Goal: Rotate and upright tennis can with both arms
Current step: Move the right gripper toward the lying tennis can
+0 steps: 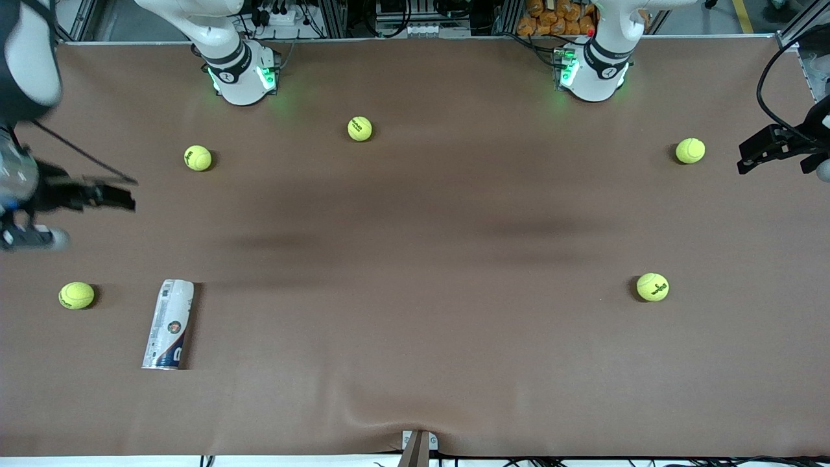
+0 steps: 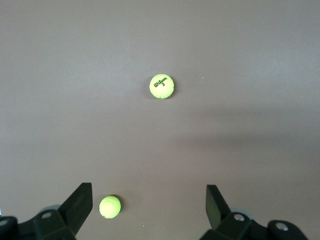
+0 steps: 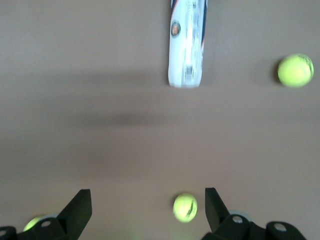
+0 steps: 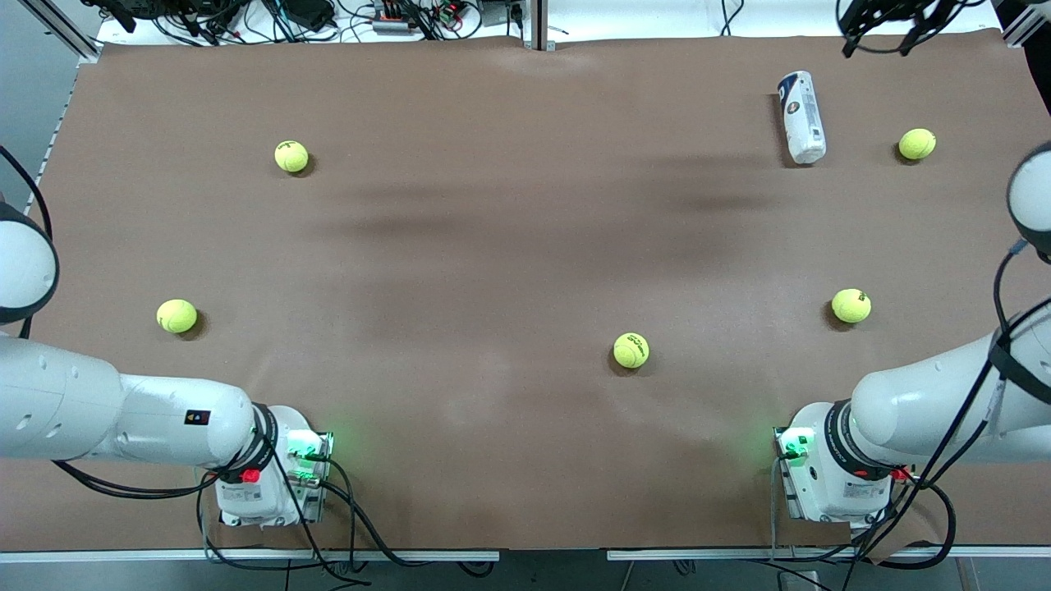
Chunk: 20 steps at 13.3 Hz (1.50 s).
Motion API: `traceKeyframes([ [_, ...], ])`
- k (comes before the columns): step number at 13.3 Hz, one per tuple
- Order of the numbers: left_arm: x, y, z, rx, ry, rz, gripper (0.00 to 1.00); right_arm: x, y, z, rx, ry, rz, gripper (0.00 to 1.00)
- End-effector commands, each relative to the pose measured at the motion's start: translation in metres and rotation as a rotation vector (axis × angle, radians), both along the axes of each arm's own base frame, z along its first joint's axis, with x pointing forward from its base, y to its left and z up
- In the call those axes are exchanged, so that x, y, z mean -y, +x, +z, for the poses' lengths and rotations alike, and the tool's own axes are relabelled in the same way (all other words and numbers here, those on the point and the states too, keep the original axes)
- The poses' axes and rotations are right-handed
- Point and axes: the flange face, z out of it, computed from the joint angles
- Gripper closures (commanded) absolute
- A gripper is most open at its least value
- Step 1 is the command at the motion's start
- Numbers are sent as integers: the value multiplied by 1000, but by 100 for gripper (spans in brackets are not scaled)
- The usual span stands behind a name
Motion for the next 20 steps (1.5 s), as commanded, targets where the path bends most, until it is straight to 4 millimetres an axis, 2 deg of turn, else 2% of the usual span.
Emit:
traceKeyframes([
  [1, 3, -3, 4, -2, -10, -4, 0, 24, 32, -58, 10, 5, 28, 0],
  [3, 4, -2, 4, -3, -11, -4, 0, 38, 52, -100, 38, 11, 6, 0],
  [6, 4, -2, 3, -2, -16, -4, 0, 42, 76, -167, 93, 18, 9, 0],
  [9, 3, -2, 3, -2, -33, 1, 0, 48, 88, -214, 131, 27, 52, 0],
  [11, 2, -1, 2, -3, -33, 4, 0, 48, 90, -236, 136, 32, 64, 0],
  [15, 3, 0, 3, -3, -26, 1, 0, 62, 92, -274, 155, 41, 117, 0],
  [20, 4, 1, 3, -3, -25, -4, 0, 67, 90, -300, 159, 45, 134, 0],
])
